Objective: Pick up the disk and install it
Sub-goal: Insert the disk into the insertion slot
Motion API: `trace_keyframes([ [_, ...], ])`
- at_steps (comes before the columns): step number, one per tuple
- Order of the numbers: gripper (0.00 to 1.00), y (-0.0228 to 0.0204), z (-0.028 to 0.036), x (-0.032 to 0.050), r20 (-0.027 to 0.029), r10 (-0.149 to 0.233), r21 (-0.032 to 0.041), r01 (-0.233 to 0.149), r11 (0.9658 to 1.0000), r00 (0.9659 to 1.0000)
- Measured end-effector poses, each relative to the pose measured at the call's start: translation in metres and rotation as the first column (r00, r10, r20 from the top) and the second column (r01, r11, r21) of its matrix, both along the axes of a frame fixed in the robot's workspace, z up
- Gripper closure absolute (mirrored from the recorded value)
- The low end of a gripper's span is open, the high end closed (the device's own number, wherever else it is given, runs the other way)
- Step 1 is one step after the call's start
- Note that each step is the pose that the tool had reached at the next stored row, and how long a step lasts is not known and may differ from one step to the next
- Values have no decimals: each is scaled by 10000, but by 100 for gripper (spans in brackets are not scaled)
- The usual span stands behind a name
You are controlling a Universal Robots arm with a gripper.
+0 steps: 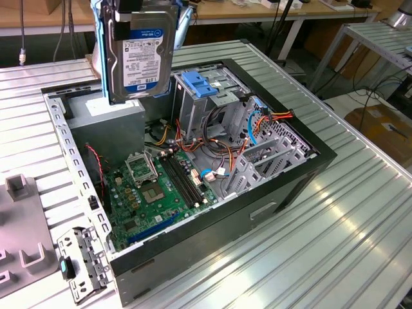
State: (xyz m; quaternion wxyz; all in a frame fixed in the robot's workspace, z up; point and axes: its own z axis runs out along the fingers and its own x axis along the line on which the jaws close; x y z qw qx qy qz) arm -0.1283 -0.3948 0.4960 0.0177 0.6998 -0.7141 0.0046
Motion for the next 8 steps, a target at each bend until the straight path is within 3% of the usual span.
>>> trace_keyframes([
  [3, 63, -92, 0, 0, 0, 1, 0, -1, 10000, 10000],
  [6, 63, -260, 0, 0, 1, 3, 1, -3, 10000, 10000],
  [8, 63, -315, 0, 0, -1, 4, -1, -4, 10000, 10000],
])
